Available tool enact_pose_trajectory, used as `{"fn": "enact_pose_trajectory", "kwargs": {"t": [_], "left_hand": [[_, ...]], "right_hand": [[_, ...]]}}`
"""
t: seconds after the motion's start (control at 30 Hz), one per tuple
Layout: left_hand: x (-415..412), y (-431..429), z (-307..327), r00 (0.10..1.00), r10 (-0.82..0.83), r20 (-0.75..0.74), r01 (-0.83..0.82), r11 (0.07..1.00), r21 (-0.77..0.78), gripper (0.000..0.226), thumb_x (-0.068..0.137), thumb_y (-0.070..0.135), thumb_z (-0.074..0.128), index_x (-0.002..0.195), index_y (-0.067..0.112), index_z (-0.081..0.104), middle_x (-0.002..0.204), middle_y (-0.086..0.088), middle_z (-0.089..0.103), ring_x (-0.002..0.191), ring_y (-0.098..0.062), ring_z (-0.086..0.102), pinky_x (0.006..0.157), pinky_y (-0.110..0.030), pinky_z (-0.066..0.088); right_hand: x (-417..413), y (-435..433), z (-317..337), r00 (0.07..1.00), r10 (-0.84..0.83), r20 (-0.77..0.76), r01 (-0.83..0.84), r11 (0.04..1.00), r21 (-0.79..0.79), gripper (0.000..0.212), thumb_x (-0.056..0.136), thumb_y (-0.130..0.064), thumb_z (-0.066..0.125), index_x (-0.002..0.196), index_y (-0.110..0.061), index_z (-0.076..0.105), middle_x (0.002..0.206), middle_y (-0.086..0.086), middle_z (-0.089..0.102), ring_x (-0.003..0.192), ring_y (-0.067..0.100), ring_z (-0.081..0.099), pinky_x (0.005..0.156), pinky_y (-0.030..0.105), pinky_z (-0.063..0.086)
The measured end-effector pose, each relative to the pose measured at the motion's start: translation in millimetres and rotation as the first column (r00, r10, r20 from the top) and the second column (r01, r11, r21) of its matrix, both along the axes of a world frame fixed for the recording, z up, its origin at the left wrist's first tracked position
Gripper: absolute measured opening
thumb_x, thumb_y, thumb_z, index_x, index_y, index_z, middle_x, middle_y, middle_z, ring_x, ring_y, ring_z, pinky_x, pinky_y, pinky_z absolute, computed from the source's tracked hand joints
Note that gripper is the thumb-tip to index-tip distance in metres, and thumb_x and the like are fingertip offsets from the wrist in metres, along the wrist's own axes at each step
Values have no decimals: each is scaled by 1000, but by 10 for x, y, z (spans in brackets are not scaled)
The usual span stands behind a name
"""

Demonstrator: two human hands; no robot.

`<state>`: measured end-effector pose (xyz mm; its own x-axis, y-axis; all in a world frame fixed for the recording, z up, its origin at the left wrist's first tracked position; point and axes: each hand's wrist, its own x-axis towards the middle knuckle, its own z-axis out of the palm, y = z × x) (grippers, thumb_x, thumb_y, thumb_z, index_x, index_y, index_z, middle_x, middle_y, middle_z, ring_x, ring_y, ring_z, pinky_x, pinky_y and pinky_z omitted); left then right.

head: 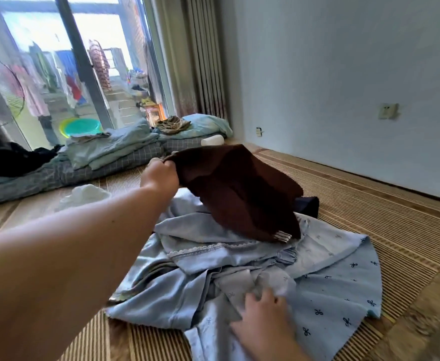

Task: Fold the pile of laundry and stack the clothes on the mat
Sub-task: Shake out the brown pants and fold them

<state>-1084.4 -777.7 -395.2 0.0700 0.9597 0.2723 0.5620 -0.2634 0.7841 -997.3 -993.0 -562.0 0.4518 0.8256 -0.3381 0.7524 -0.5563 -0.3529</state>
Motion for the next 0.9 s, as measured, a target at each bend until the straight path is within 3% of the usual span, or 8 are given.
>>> {"fn": "enact_pose_trajectory", "kwargs": {"t": [0.1, 0.17, 0.3, 0.43, 0.57, 0.63, 0.73, 0.9], "left_hand": [[-453, -236, -7, 999, -21, 32, 21, 1000, -1, 28, 95, 21, 40, 107, 1, 57, 107, -26, 63, 102, -41, 62, 90, -50, 52], [-818, -457, -77, 999, -34, 0, 34, 999, 21, 14, 88, 20, 44, 87, 11, 54, 84, -16, 60, 84, -35, 61, 78, -47, 53], [-1618, -935, -295, 971, -97, -220, 111, 993, 50, 17, 87, 9, 50, 73, 20, 50, 71, -3, 56, 64, -19, 50, 57, -33, 38], [-2495, -1434, -570, 778, -137, -614, 220, 973, 62, 9, 90, 20, 54, 84, 26, 52, 85, 4, 62, 79, -16, 60, 74, -36, 50], [-3248, -1920, -851, 525, -232, -819, 443, 896, 30, 18, 84, 30, 68, 80, 29, 50, 83, 13, 66, 77, -2, 65, 63, -9, 40], [-3576, -2051, -944, 509, -292, -810, 406, 911, -73, 12, 89, 32, 59, 85, 32, 48, 94, 14, 67, 86, -4, 65, 62, -13, 35], [-3999, -2171, -1082, 532, -255, -808, 338, 938, -73, 8, 92, 32, 53, 98, 29, 57, 99, 14, 66, 89, -6, 62, 60, -14, 37], [-4263, -2316, -1237, 581, -242, -777, 266, 959, -99, 3, 90, 32, 53, 91, 30, 55, 91, 16, 63, 81, -6, 58, 58, -18, 34]], "right_hand": [[-29, -102, 136, 992, -126, -3, 124, 972, 202, 80, 91, -58, 50, 148, -12, 19, 141, 14, 40, 131, 30, 41, 106, 40, 33], [-122, -141, 305, 990, -138, -43, 144, 919, 368, 67, 96, -42, 45, 150, -10, 20, 144, 14, 36, 131, 31, 39, 103, 41, 28], [-333, -254, 631, 964, -219, -149, 265, 767, 585, 60, 93, -16, 41, 147, -24, 18, 140, 8, 38, 115, 31, 51, 88, 43, 46], [-502, -302, 780, 978, -192, -77, 202, 805, 559, 60, 90, -6, 37, 148, -23, 28, 144, 11, 38, 120, 34, 50, 94, 44, 42], [-767, -310, 777, 993, -103, -57, 118, 848, 518, 58, 87, -8, 45, 142, -24, 41, 142, 12, 43, 124, 35, 48, 104, 46, 38], [-945, -301, 738, 999, -37, -23, 44, 861, 506, 53, 87, -13, 49, 139, -23, 45, 139, 11, 46, 122, 33, 48, 104, 45, 39], [-1235, -263, 670, 997, 67, 29, -73, 869, 490, 55, 88, -25, 58, 141, -24, 44, 138, 11, 45, 124, 31, 46, 104, 43, 40], [-1627, -80, 479, 986, 165, -12, -141, 875, 463, 83, 85, -39, 68, 152, -19, 24, 154, 13, 27, 141, 28, 30, 114, 37, 26]]}}
